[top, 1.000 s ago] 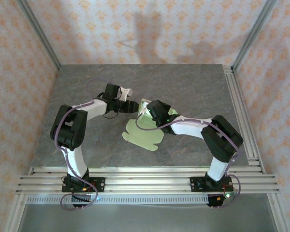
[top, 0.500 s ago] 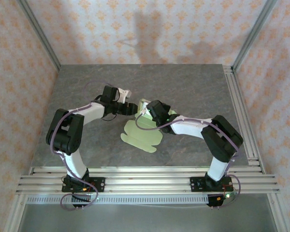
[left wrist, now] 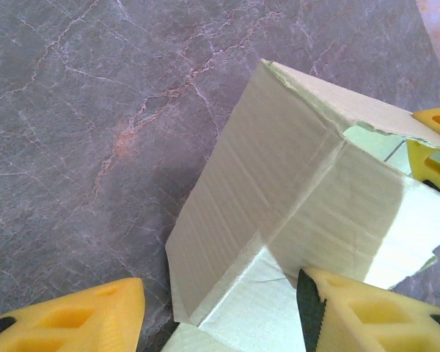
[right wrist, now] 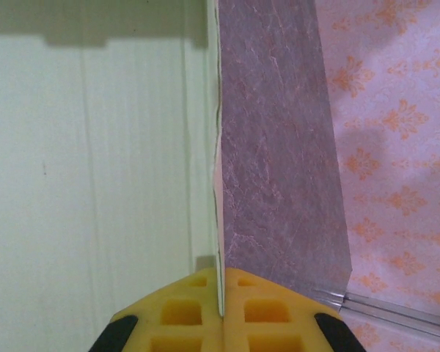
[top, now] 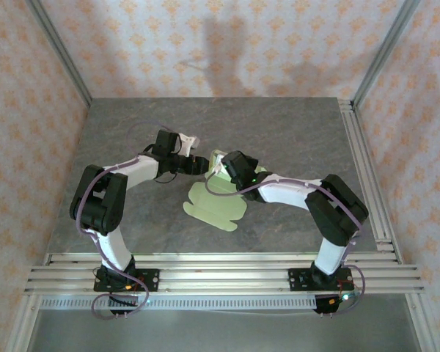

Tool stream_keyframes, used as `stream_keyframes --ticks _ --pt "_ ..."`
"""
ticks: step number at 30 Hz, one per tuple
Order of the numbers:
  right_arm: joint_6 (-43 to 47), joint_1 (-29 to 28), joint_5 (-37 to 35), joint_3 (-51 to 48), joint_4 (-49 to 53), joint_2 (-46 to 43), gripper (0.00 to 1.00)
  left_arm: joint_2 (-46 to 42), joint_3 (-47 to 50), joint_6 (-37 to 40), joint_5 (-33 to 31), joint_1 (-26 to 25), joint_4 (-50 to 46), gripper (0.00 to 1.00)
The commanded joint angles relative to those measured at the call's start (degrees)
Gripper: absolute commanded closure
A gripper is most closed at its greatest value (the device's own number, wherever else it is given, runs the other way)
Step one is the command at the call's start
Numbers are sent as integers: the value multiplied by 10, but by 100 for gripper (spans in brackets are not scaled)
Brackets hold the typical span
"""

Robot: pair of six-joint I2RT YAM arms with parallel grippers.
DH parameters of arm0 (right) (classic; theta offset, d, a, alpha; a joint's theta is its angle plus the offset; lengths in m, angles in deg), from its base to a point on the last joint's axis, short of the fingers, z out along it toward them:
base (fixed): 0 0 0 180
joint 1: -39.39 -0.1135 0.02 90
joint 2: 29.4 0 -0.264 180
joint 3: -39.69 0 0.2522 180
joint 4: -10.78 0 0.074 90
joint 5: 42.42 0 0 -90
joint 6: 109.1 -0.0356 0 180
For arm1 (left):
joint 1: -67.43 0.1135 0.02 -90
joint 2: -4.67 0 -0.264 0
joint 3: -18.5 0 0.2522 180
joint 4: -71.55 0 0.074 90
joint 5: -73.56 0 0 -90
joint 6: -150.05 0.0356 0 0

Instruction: Fold the paper box

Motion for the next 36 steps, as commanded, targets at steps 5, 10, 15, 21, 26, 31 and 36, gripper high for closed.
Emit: stream_keyframes --ticks 5,10,15,21,26,31,36 --pt "-10 3 -3 24 22 12 100 -18 4 16 8 -6 10 42" --pt "-14 3 -2 30 36 16 100 -26 11 16 4 -6 16 41" --pt "-22 0 1 42 49 12 100 -6 -6 20 -21 -6 -10 42" --pt "63 -17 -79 22 -63 29 100 -2 -10 18 -25 -7 -11 43" --pt "146 -25 -118 -1 -197 53 100 6 -15 18 -34 -7 -13 43" --pt "228 -32 -129 -22 -321 81 100 18 -21 11 -48 -6 -12 44" --pt "261 -37 -125 -39 -377 97 100 23 -28 9 -64 -6 -18 48"
